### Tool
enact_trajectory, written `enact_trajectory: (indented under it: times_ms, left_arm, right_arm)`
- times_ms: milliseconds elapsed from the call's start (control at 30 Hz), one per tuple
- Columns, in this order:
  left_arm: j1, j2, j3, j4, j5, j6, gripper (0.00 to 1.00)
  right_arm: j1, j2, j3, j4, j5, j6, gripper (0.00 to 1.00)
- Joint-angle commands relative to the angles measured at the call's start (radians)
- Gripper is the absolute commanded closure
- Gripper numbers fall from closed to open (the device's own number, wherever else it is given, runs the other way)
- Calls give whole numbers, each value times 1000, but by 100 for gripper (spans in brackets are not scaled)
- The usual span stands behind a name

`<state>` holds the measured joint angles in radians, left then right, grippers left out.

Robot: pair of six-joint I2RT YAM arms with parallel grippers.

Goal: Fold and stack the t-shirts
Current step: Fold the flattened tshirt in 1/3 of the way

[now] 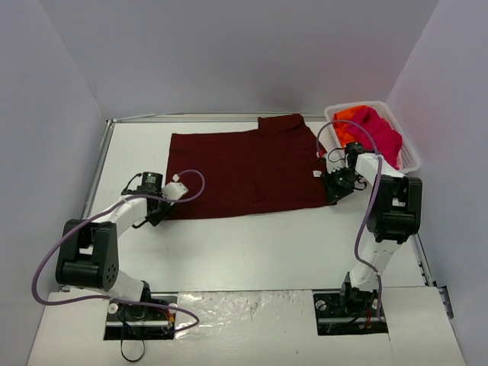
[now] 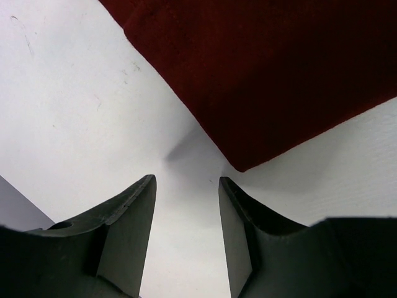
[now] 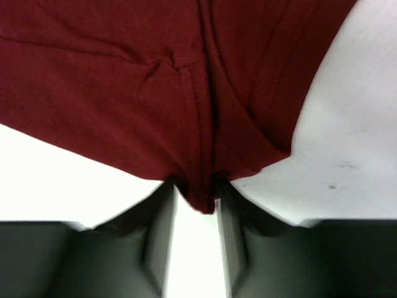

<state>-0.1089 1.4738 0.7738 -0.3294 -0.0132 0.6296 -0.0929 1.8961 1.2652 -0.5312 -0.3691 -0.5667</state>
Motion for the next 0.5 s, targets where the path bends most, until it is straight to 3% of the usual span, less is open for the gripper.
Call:
enact_trajectory:
  times_ms: [0, 67, 267, 467]
  left_arm:
    - [3, -12, 5, -26, 13, 7, 57]
    - [3, -13, 5, -26, 13, 5, 57]
    - [5, -41, 15, -37, 13, -5, 56]
    - [6, -82, 33, -52, 44, -45, 53]
  right_arm:
    - [-5, -3, -4, -67, -24, -24, 64]
    - [-5, -23, 5, -70, -19, -22, 56]
    - [-4, -75, 149, -133, -11, -13, 45]
    - [-1, -63, 355, -211, -105, -10, 43]
